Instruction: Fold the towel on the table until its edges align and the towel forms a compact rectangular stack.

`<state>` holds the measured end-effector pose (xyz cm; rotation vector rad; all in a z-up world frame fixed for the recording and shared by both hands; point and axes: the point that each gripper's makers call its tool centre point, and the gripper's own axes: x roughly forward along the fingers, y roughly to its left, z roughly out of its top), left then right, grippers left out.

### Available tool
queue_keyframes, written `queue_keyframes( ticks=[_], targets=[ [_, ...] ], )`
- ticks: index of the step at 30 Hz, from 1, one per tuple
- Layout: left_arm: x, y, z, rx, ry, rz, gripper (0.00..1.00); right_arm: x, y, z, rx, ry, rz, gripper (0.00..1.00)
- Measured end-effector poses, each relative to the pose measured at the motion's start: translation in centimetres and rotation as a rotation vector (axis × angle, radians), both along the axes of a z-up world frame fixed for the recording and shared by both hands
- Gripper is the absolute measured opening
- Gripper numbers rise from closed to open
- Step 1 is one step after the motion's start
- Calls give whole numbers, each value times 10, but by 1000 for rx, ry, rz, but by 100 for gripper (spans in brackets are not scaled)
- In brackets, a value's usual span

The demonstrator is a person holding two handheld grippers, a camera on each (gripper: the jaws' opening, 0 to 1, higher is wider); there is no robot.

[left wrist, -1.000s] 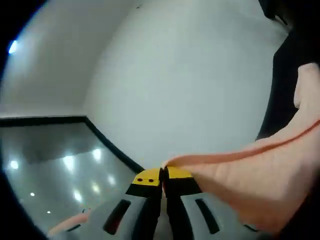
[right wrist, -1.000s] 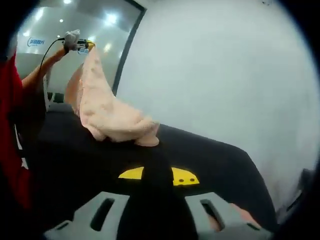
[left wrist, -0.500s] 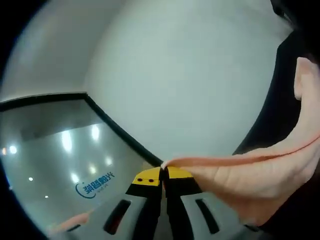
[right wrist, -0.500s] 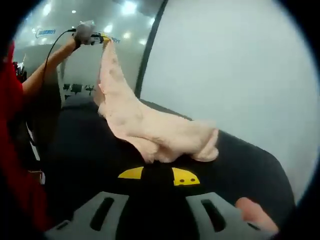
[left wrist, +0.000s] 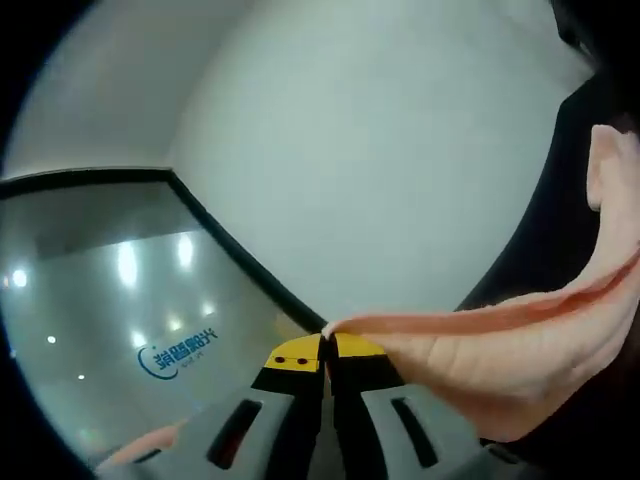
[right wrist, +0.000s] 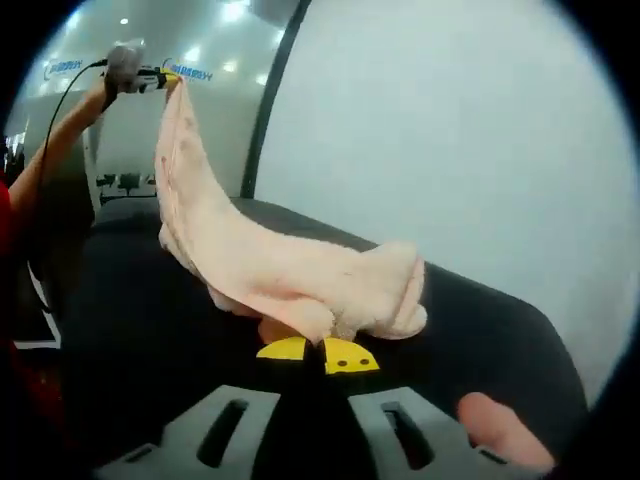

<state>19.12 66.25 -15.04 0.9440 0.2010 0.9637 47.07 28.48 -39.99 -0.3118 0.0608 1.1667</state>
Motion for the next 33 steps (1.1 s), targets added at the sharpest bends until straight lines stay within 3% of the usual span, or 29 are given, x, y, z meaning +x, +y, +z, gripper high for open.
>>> queue_keyframes(
  ticks=[5,9,12,16,20,26,29,31,33],
  targets=[
    [6,1,-5,-16,-6,-20,0,8,-28,43,20,-76,-40,0],
    [8,-3,-6,-15,-11,-33,0,8,-54,78,13,-182,-50,0],
    [9,-8,-2,-3,-18,-48,0,9,-70,97,-7,-262,-70,0],
    [12,-17,1,5,-25,-80,0,5,-94,120,-14,-316,-94,0],
    [17,-39,11,-5,-56,-154,0,-3,-123,154,-10,-390,-129,0],
    [23,-73,23,22,-73,-208,0,-15,-167,219,83,-471,-201,0],
    [33,-81,21,16,-54,-233,0,-5,-179,227,64,-486,-252,0],
    [42,-81,13,-6,-28,-247,0,6,-177,221,42,-479,-269,0],
    [55,-70,-8,-57,38,-240,0,27,-163,176,-126,-431,-252,0]
  ],
)
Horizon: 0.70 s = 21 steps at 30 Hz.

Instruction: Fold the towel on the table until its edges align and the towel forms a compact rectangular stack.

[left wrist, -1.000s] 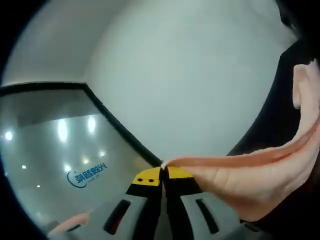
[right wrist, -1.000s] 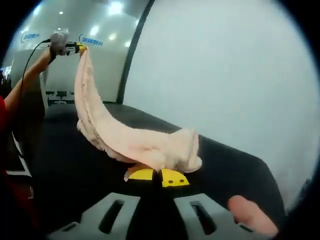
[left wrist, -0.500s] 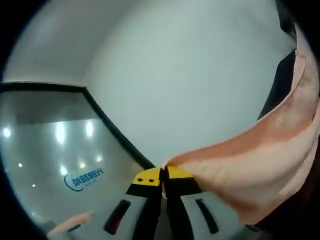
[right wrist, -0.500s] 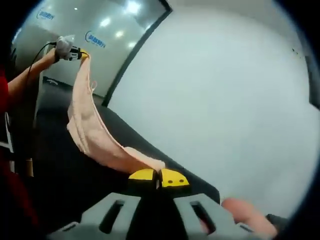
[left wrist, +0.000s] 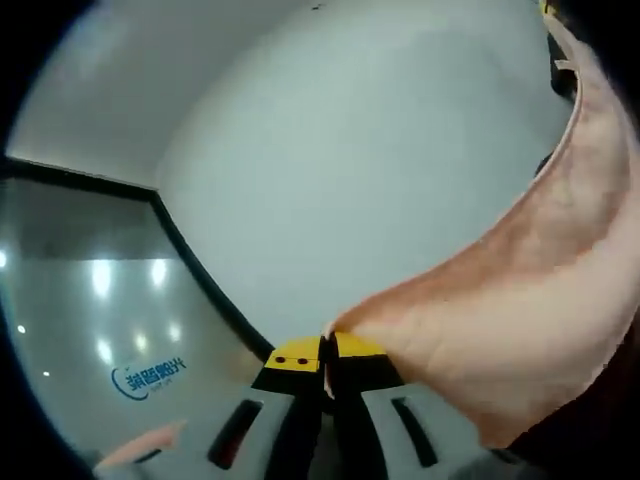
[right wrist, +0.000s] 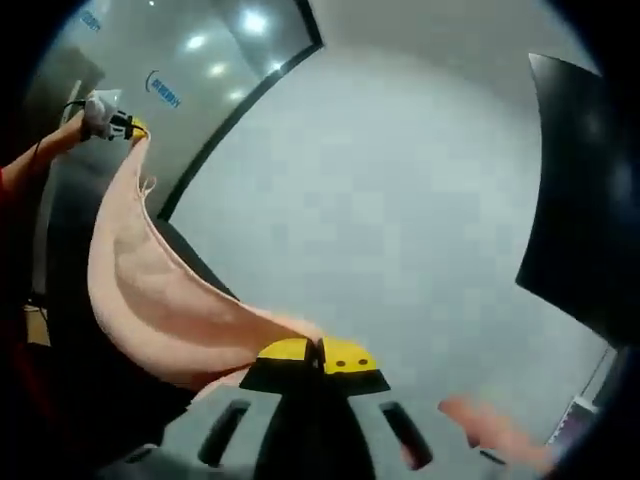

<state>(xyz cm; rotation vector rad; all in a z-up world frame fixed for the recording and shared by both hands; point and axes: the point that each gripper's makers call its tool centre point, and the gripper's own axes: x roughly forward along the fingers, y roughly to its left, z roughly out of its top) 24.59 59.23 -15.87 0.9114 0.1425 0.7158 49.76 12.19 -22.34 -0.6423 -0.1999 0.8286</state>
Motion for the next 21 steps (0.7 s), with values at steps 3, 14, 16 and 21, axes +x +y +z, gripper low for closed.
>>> queue_keyframes(
  ticks=[3,14,16,21],
  targets=[
    [23,15,-41,-59,73,-17,0,24,27,-79,-190,121,18,0],
    [61,35,-182,-184,266,-21,0,65,48,-200,-138,443,-11,23],
    [58,35,-186,-190,270,-13,0,64,46,-177,7,479,8,21],
    [54,41,-186,-199,259,-5,0,33,22,-141,250,552,-38,14]
  ],
)
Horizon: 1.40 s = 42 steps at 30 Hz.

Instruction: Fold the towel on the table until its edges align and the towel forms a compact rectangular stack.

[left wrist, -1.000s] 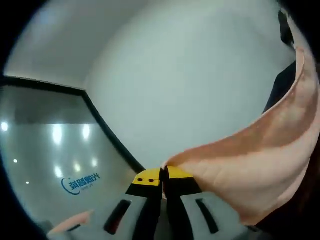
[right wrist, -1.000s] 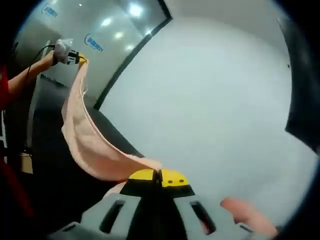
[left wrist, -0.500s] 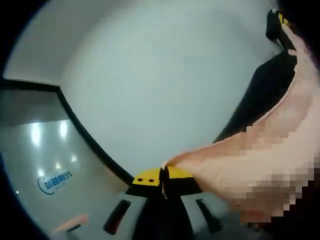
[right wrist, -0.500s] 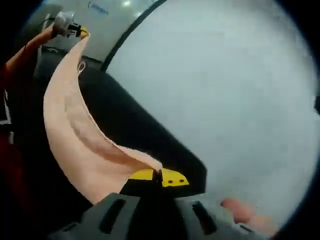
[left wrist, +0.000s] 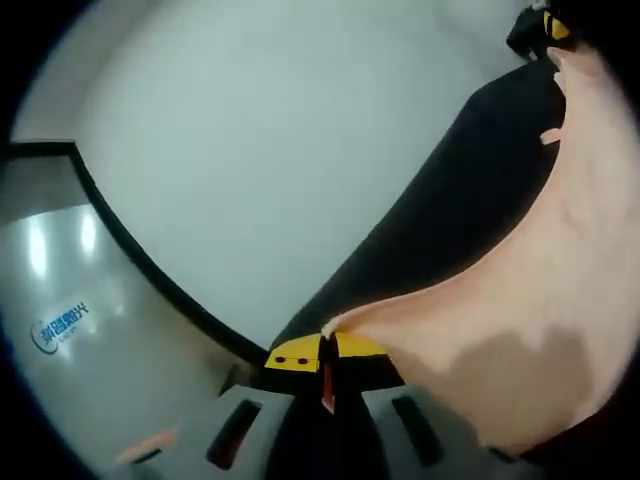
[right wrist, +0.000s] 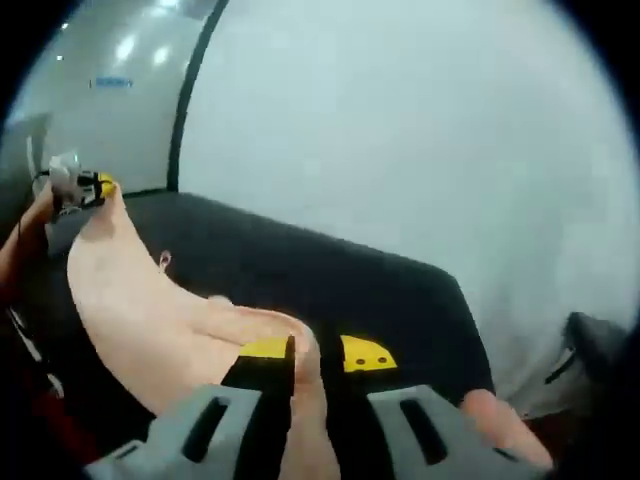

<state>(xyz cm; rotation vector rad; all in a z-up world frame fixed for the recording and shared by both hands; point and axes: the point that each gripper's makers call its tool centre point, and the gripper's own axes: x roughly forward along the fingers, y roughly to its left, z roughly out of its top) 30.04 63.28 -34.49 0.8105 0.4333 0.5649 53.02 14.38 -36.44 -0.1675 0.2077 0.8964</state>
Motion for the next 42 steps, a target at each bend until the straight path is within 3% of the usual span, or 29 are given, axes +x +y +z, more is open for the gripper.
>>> queue_keyframes(
  ticks=[2,4,5,7,9,10,12,14,16,20,23,24,25,26,27,29,30,32,34,36,39,42],
  targets=[
    [-5,0,3,3,-4,5,0,-11,-3,-4,36,47,-42,18],
    [-9,0,7,8,-15,14,0,-12,-14,7,159,-20,-166,24],
    [-11,0,8,7,-19,16,0,-20,-12,4,180,-35,-182,18],
    [-15,-2,11,4,-28,16,0,-33,-3,-21,102,-9,-205,16],
    [-17,-4,13,3,-33,12,0,-39,15,-39,84,3,-183,16],
    [-18,-4,14,2,-36,12,0,-41,18,-53,39,30,-175,18],
    [-18,-5,13,4,-32,6,0,-46,20,-57,62,15,-167,22],
    [-19,-7,12,10,-15,3,0,-50,20,-61,66,18,-159,17],
    [-19,-8,11,20,-4,-1,0,-43,20,-65,34,3,-185,17],
    [-20,-9,11,14,-17,-2,0,-41,31,-67,40,19,-179,18],
    [-18,-11,9,8,-19,-6,0,-41,42,-65,63,-1,-163,24],
    [-17,-11,8,7,-16,-6,0,-41,49,-70,47,14,-155,24],
    [-17,-11,7,8,-14,-8,0,-39,48,-74,11,-8,-173,22],
    [-16,-11,7,9,-14,-9,0,-32,42,-76,-52,-50,-208,15],
    [-16,-11,8,8,-17,-9,0,-30,39,-77,-104,-101,-204,10],
    [-16,-8,10,-4,-36,-7,0,-33,40,-69,-40,-62,-167,2],
    [-15,-6,8,-35,-49,-5,0,-33,40,-60,-38,-83,-128,2],
    [-18,-4,-4,-93,11,8,0,-32,33,-44,-65,-118,-77,1],
    [-16,-6,9,-32,-37,-26,0,-35,30,-26,-70,-137,-17,1],
    [-22,-7,15,-51,-62,-23,0,-40,28,-6,-26,-100,29,2],
    [-21,-3,19,-56,-73,-22,0,-42,27,-2,-44,-80,69,3],
    [-21,1,16,-67,-73,-15,0,-40,28,-15,-43,-24,85,4]
  ],
)
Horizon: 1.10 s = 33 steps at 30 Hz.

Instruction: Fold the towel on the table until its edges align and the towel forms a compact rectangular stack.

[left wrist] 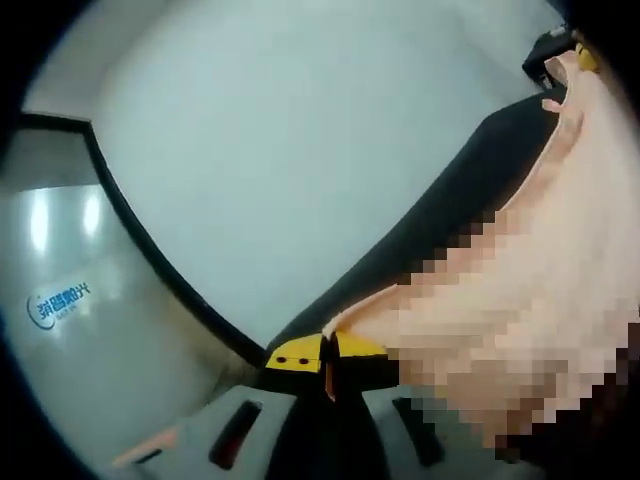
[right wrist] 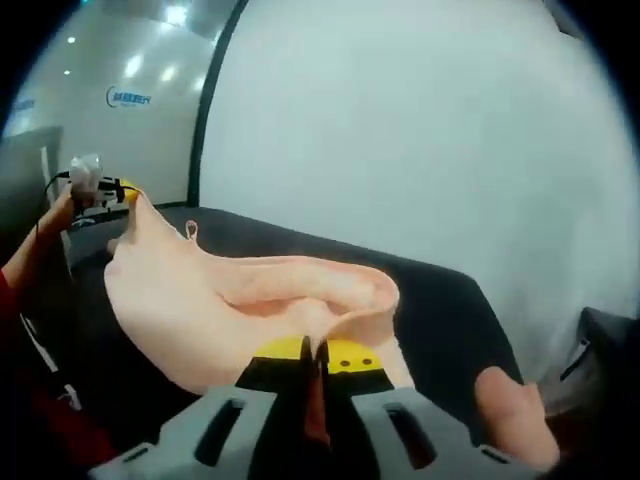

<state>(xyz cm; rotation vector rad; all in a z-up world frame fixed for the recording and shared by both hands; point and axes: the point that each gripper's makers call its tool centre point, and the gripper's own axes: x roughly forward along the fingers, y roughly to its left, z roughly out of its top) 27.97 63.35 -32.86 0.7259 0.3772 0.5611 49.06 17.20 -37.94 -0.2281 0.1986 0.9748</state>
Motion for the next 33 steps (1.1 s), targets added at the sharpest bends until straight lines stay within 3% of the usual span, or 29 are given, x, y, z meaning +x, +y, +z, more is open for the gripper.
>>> queue_keyframes(
  ticks=[6,8,10,13,17,19,24,26,29,30,33],
  targets=[
    [0,2,-4,-35,-10,-5,0,10,-9,-14,105,116,-35,3],
    [2,1,-5,-38,-11,-10,0,15,-14,-21,57,99,-48,0],
    [2,2,-4,-35,-8,-7,0,17,-18,-8,79,60,-41,0],
    [1,3,6,-24,-26,-2,0,19,-25,21,113,72,-21,0],
    [-5,10,34,27,-71,30,0,44,-56,84,112,-151,-132,0],
    [-4,15,41,41,-68,37,0,56,-67,106,102,-246,-193,0],
    [7,32,60,47,-91,32,0,85,-64,121,50,-338,-257,0],
    [13,39,64,14,-95,17,0,107,-65,117,17,-330,-319,0],
    [32,58,59,-4,-59,17,0,143,-51,109,-1,-309,-337,0],
    [38,66,55,-7,-37,23,0,157,-41,95,-53,-263,-331,0],
    [63,80,36,-36,-2,12,0,190,-17,64,-165,-217,-297,0]
  ],
)
